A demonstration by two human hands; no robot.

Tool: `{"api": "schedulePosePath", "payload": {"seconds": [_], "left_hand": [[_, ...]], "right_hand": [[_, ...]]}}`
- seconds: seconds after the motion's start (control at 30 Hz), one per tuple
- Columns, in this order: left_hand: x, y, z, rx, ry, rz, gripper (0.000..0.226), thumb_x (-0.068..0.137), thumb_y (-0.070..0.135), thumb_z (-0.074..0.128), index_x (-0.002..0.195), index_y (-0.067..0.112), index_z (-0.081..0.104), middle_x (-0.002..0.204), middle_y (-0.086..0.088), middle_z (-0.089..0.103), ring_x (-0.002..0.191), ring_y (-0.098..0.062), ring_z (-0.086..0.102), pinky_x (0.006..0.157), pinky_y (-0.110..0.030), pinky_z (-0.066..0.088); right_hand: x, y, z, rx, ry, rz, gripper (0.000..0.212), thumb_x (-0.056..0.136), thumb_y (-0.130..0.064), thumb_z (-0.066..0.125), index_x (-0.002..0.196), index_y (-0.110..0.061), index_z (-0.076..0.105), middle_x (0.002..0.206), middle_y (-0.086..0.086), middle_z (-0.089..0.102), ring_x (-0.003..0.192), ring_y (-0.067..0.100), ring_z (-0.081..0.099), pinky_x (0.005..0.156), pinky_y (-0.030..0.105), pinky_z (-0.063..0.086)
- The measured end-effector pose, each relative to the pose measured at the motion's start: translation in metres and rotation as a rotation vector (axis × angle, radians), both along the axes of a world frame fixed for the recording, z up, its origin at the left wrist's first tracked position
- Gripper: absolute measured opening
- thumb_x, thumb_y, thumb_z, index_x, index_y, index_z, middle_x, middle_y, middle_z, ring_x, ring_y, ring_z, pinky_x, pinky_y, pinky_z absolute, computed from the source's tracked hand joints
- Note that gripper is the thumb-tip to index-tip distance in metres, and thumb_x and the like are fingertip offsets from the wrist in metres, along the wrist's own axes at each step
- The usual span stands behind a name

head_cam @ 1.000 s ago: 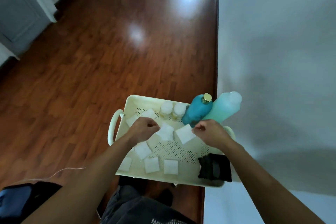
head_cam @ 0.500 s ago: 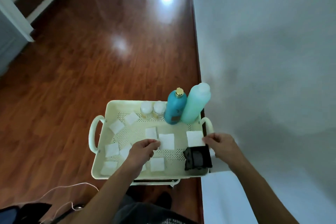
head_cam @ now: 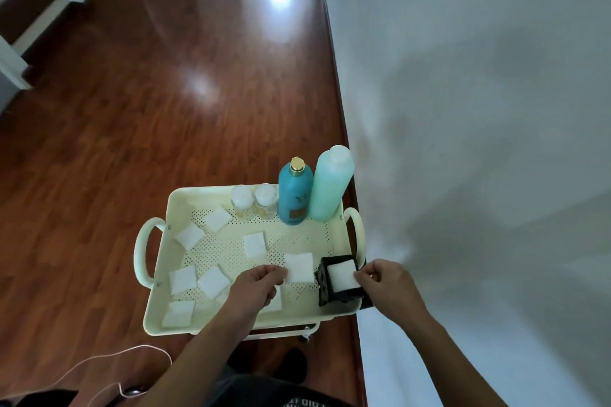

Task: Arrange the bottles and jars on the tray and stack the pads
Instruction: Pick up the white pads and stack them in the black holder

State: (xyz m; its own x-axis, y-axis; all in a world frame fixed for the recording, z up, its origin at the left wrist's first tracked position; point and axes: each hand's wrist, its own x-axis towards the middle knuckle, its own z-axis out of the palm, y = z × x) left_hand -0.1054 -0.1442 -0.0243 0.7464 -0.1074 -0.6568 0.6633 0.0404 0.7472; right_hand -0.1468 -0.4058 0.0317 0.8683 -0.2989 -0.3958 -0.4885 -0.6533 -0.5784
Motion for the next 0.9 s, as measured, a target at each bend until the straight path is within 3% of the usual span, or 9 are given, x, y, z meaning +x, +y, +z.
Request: {"api": "schedulePosePath", "payload": {"seconds": [0.27,0.47,0.67,0.8,0.9], "left_hand": [[-0.003,0.003,0.001,-0.046,0.026,0.061,0.009,0.087,0.018,0.077,0.081,0.012,0.079,0.071,0.002,0.067,0.053,-0.009,0.044,0.05,-0.021,0.037],[-0.004,0.002,0.004,-0.05,0.031,0.07,0.009,0.087,0.019,0.078,0.083,0.011,0.079,0.072,0.002,0.067,0.053,-0.009,0.044,0.051,-0.021,0.037],[-0.002,-0.006,0.011,-0.018,0.067,0.062,0.014,0.086,0.019,0.079,0.088,0.006,0.076,0.07,0.003,0.066,0.052,-0.01,0.044,0.051,-0.024,0.035],[-0.001,-0.016,0.015,0.018,0.054,0.032,0.02,0.086,0.018,0.078,0.096,0.0,0.076,0.075,-0.001,0.064,0.054,-0.011,0.045,0.052,-0.025,0.034],[-0.001,-0.021,0.017,0.028,0.051,0.01,0.019,0.086,0.018,0.077,0.096,0.002,0.076,0.078,-0.003,0.064,0.055,-0.012,0.045,0.053,-0.026,0.035]], "right_hand": [[0.01,0.021,-0.002,-0.262,0.052,0.183,0.015,0.086,-0.038,0.061,0.072,-0.034,0.066,0.066,-0.014,0.064,0.062,0.004,0.059,0.049,0.02,0.039],[0.016,0.025,-0.003,-0.46,0.106,0.376,0.02,0.091,-0.031,0.056,0.083,-0.027,0.073,0.071,-0.009,0.063,0.064,0.013,0.058,0.051,0.023,0.037],[0.026,0.022,0.011,-0.668,0.213,0.627,0.024,0.096,-0.025,0.051,0.105,-0.029,0.072,0.098,-0.001,0.071,0.082,0.022,0.066,0.065,0.027,0.041],[0.027,0.02,0.017,-0.705,0.253,0.71,0.024,0.096,-0.022,0.051,0.106,-0.031,0.071,0.099,-0.001,0.07,0.076,0.022,0.058,0.066,0.028,0.041],[0.027,0.021,0.015,-0.729,0.346,0.805,0.025,0.095,-0.017,0.053,0.115,-0.024,0.068,0.108,0.001,0.069,0.094,0.025,0.066,0.068,0.031,0.043]]}}
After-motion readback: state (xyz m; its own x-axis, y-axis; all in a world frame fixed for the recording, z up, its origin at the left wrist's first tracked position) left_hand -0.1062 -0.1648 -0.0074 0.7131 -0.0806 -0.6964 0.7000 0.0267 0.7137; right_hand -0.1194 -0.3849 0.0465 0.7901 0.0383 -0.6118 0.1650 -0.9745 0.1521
